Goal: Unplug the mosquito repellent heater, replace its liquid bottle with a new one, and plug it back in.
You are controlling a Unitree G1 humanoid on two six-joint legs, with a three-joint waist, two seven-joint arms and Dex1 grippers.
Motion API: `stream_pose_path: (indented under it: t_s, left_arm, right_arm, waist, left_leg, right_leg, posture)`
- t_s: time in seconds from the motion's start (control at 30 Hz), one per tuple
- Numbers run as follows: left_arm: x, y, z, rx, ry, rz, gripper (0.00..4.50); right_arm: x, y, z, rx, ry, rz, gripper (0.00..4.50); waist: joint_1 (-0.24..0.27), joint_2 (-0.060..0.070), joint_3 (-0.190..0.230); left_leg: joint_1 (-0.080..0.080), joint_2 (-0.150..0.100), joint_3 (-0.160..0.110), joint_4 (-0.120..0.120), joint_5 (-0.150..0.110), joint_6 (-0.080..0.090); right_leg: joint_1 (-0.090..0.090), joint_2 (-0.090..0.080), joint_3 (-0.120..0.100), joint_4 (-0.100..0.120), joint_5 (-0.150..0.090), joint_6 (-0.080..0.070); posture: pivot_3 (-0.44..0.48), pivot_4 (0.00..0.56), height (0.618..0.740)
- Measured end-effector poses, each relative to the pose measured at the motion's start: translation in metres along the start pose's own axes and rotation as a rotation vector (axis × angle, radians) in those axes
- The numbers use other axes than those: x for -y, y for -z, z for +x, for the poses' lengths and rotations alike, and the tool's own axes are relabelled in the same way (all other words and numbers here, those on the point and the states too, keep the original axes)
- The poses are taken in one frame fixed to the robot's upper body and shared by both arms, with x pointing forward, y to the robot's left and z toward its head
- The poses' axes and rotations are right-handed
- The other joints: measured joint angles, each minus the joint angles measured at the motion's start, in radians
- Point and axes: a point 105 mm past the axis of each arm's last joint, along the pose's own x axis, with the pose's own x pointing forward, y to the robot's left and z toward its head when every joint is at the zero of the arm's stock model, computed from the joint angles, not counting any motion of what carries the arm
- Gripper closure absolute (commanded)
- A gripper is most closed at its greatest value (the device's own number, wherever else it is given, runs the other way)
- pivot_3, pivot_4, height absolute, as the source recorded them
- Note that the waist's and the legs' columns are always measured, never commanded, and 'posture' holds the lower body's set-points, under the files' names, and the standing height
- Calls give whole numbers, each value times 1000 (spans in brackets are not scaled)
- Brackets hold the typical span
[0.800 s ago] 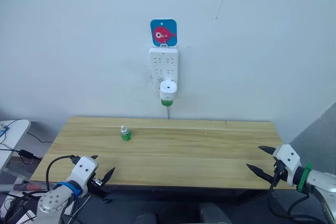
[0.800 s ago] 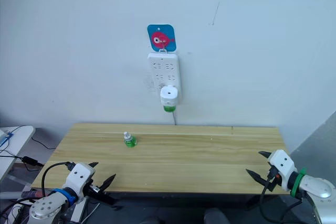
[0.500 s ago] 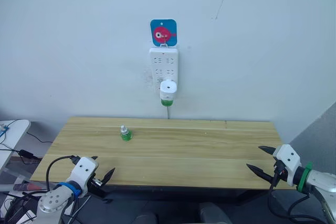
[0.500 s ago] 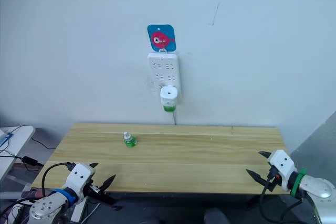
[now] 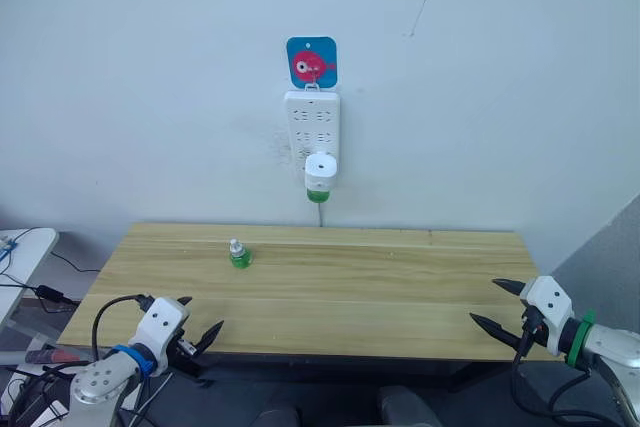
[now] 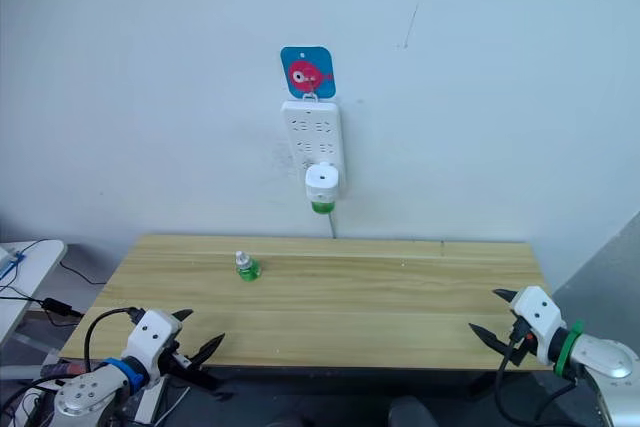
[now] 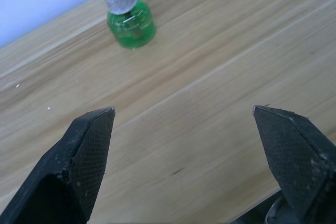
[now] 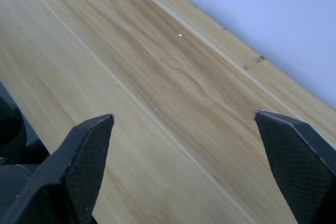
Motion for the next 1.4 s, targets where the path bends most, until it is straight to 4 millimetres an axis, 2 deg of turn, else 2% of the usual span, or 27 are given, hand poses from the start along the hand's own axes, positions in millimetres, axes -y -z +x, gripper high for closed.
stream_pose_path:
  t_s: [0.23, 0.5, 0.6, 0.77, 0.87, 0.97, 1.03, 1.13, 1.37, 1.4]
  left_arm:
    - [-7, -14, -4, 51, 7, -16, 0]
    - [-7, -1, -15, -21, 3, -16, 0]
    - [-5, -5, -19, -7, 20, -50, 0]
    - [-6, -24, -17, 39, 54, -76, 0]
    - [-8, -49, -9, 100, 75, -73, 0]
    - [-12, -85, -2, 188, 108, -45, 0]
    - [-19, -120, 6, 275, 119, -23, 0]
    - [-30, -163, 12, 371, 121, 19, 0]
    - [-49, -226, 19, 489, 109, 15, 0]
    - [-50, -236, 20, 509, 114, 9, 187]
  right_arm:
    - [-1, 0, -1, 1, -5, -5, 20]
    - [-9, 5, -7, -24, -23, 0, 20]
    - [-14, -3, -8, -8, -40, -24, 20]
    - [-25, -30, -3, 64, -82, -81, 20]
    - [-36, -63, 9, 173, -107, -93, 20]
    - [-40, -103, 19, 289, -106, -96, 20]
    - [-42, -140, 23, 390, -103, -118, 20]
    - [-51, -178, 23, 499, -122, -121, 20]
    - [-54, -210, 21, 566, -119, -81, 20]
    - [-53, -214, 22, 576, -116, -83, 5]
  waist:
    - [0, 0, 0]
    - [-1, -2, 18]
    - [-1, -4, 38]
    - [-1, -7, 83]
    - [-2, -7, 112]
    - [-3, -8, 135]
    - [-4, -8, 150]
    - [-5, -8, 158]
    - [-7, -9, 182]
    - [-7, -10, 186]
  left_leg:
    - [0, 0, 0, 0, 0, 0]
    - [0, 0, 1, 0, 0, 0]
    - [1, 1, 1, 0, 0, 0]
    - [0, 1, 2, 1, 0, 0]
    - [-3, 1, 2, 1, 0, 0]
    - [-5, 0, 3, 1, 0, 0]
    - [-8, 0, 2, 2, 0, 0]
    - [-17, 0, 0, 2, 0, 0]
    - [-20, 0, -3, 2, -1, 1]
    - [-20, 0, -3, 2, -1, 1]
  right_leg:
    - [0, 0, 0, 0, 0, 0]
    - [0, 0, 2, 0, 0, 0]
    - [0, 0, 3, 0, 0, 0]
    - [-1, 0, 5, 1, 0, 0]
    - [-4, 0, 6, 1, 0, 0]
    - [-6, 0, 6, 1, 1, 2]
    - [-8, 1, 6, 1, 5, 8]
    - [-15, 1, 4, 1, 9, 15]
    - [-17, 0, 0, 1, 11, 10]
    - [-17, 0, 0, 1, 11, 11]
  posture:
    - [-33, 56, 740]
    - [-53, 116, 740]
    - [-65, 150, 740]
    - [-92, 205, 740]
    - [-109, 233, 740]
    - [-124, 250, 740]
    - [-133, 258, 740]
    - [-142, 266, 740]
    - [-154, 284, 740]
    - [-158, 286, 740]
